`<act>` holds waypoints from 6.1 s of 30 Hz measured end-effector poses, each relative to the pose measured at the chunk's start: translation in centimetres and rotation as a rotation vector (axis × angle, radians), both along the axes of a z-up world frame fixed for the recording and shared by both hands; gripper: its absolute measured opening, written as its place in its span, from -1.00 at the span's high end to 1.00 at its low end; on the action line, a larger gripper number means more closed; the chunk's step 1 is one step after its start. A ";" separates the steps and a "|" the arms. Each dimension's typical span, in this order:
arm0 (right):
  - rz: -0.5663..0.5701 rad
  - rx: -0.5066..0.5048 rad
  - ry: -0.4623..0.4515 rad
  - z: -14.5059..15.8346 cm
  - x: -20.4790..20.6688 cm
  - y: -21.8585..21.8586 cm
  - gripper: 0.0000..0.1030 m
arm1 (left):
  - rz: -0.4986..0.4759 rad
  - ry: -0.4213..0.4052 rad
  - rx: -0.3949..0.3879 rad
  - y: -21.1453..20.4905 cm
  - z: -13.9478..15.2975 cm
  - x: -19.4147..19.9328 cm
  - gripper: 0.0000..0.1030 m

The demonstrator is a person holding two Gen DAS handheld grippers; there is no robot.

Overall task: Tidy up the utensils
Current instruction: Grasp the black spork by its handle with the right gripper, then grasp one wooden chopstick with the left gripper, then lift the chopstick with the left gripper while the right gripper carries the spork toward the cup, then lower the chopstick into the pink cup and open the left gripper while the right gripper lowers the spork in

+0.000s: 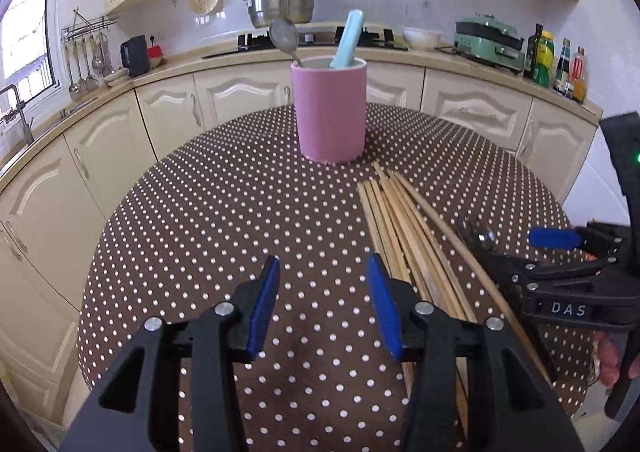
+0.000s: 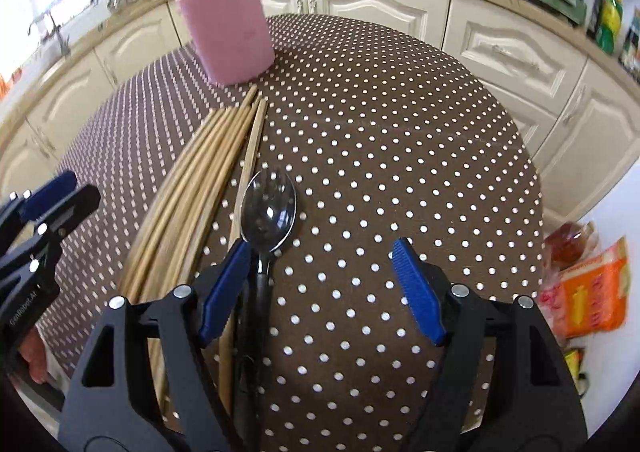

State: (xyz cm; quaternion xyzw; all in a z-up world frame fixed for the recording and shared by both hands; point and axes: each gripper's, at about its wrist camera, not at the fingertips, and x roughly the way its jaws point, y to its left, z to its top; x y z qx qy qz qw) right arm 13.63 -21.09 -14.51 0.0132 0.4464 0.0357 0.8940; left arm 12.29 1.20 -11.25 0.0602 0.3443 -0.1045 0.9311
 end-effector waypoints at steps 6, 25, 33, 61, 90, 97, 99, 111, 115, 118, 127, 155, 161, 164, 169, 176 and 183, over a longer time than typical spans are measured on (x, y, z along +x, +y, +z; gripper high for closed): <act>-0.007 -0.049 0.021 0.4 -0.5 0.1 -0.41 | 0.010 0.027 -0.002 0.1 -0.9 -0.4 0.10; 0.125 -0.088 0.027 -0.1 -2.5 0.8 -0.09 | 0.023 0.019 -0.003 0.8 -0.8 -1.0 0.05; 0.136 -0.039 -0.005 0.3 -2.3 0.0 0.77 | 0.016 0.042 -0.034 1.0 -0.7 -0.9 0.05; 0.070 0.098 -0.001 0.6 0.9 -2.9 0.77 | 0.020 0.193 0.089 -4.0 -2.3 6.1 -0.24; -0.004 0.279 -0.320 8.8 1.7 -3.2 0.77 | 0.024 -0.090 -0.298 -0.3 4.7 5.5 0.89; 0.009 0.299 -0.436 12.0 3.6 -1.9 0.77 | 0.035 -0.206 -0.340 -0.5 8.5 6.8 0.89; 0.024 0.303 -0.467 12.9 4.2 -1.5 0.77 | 0.043 -0.238 -0.344 -0.7 9.6 7.5 0.89; 0.050 0.357 -0.612 16.5 9.5 0.0 0.77 | 0.077 -0.410 -0.354 -1.7 14.6 11.7 0.89; 0.078 0.386 -0.676 16.6 11.0 0.5 0.77 | 0.141 -0.472 -0.365 -1.8 15.1 13.1 0.89; 0.106 0.412 -0.722 16.3 12.2 0.8 0.77 | 0.144 -0.492 -0.362 -2.1 15.2 14.5 0.89; 0.166 0.461 -0.748 14.1 16.1 1.4 0.77 | 0.198 -0.589 -0.392 -1.7 14.2 17.2 0.88; 0.225 0.543 -0.717 10.9 20.0 1.1 0.77 | 0.158 -0.730 -0.424 -2.0 11.9 22.0 0.88; 0.230 0.537 -0.716 11.0 20.0 1.2 0.77 | 0.145 -0.678 -0.480 -1.2 12.0 22.8 0.88; 0.238 0.531 -0.718 11.2 19.9 1.3 0.77 | 0.149 -0.690 -0.486 -1.1 12.0 22.6 0.88; 0.240 0.525 -0.718 11.2 19.9 1.3 0.77 | 0.121 -0.680 -0.438 -1.9 11.9 22.4 0.88; 0.256 0.551 -0.713 11.2 19.7 0.9 0.77 | 0.109 -0.647 -0.377 -2.1 11.2 21.8 0.88; 0.279 0.566 -0.721 11.2 19.1 0.7 0.77 | 0.101 -0.608 -0.340 -1.3 9.9 20.6 0.88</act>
